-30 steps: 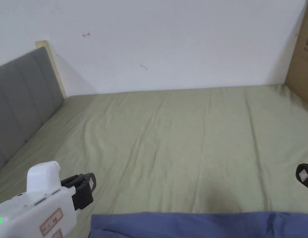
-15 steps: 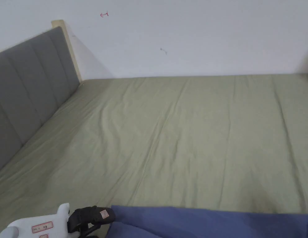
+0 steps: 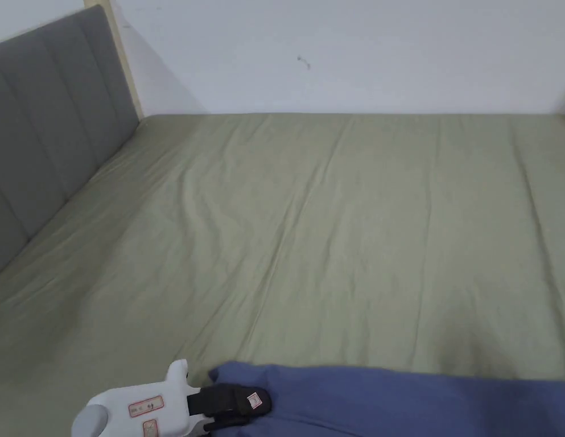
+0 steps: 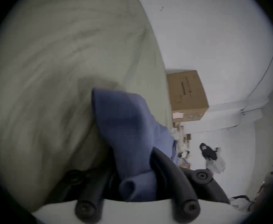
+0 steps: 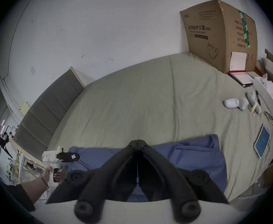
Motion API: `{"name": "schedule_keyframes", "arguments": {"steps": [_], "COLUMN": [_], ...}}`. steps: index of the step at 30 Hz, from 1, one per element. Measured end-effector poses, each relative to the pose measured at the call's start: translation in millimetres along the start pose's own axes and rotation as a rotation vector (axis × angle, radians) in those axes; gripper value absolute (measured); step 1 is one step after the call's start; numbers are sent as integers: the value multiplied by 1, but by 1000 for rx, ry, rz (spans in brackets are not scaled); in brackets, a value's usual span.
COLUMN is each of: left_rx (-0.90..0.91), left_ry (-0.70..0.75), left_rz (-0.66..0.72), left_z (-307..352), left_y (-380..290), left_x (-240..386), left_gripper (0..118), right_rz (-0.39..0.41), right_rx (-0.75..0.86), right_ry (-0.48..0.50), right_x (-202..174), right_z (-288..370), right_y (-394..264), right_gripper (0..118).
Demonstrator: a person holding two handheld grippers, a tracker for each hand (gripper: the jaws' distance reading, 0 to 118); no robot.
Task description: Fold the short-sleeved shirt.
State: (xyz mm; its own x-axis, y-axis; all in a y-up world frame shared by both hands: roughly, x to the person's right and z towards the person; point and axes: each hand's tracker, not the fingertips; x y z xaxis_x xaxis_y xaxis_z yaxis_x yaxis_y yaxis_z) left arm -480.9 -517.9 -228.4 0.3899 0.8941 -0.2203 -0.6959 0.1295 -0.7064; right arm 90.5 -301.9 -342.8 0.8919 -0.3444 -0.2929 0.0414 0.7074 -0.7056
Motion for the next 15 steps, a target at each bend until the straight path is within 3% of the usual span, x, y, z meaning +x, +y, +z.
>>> {"name": "schedule_keyframes", "arguments": {"steps": [2, 5, 9, 10, 11, 15], "left_rx": [45, 80, 186, 191, 196, 169], "left_ry": [74, 337, 969, 1046, 1012, 518], "left_rz": [-121, -322, -608, -667, -695, -543], "left_z": [21, 51, 72, 72, 72, 39], "left_y": [-4, -14, -39, -45, -51, -74], "left_x": [29, 71, 122, 131, 140, 189], "left_gripper": [7, 7, 7, 7, 7, 7], "right_rz": [25, 51, 40, 36, 30, -27], "right_rx": [2, 24, 38, 39, 38, 29], "right_ry": [9, 22, 44, 46, 47, 51], "right_x": [-5, -8, -3, -1, 2, 16], "right_z": [2, 11, 20, 22, 23, 28], "right_y": [3, 7, 6, 5, 3, -6], "right_gripper": [0, 0, 0, 0, 0, 0]}}
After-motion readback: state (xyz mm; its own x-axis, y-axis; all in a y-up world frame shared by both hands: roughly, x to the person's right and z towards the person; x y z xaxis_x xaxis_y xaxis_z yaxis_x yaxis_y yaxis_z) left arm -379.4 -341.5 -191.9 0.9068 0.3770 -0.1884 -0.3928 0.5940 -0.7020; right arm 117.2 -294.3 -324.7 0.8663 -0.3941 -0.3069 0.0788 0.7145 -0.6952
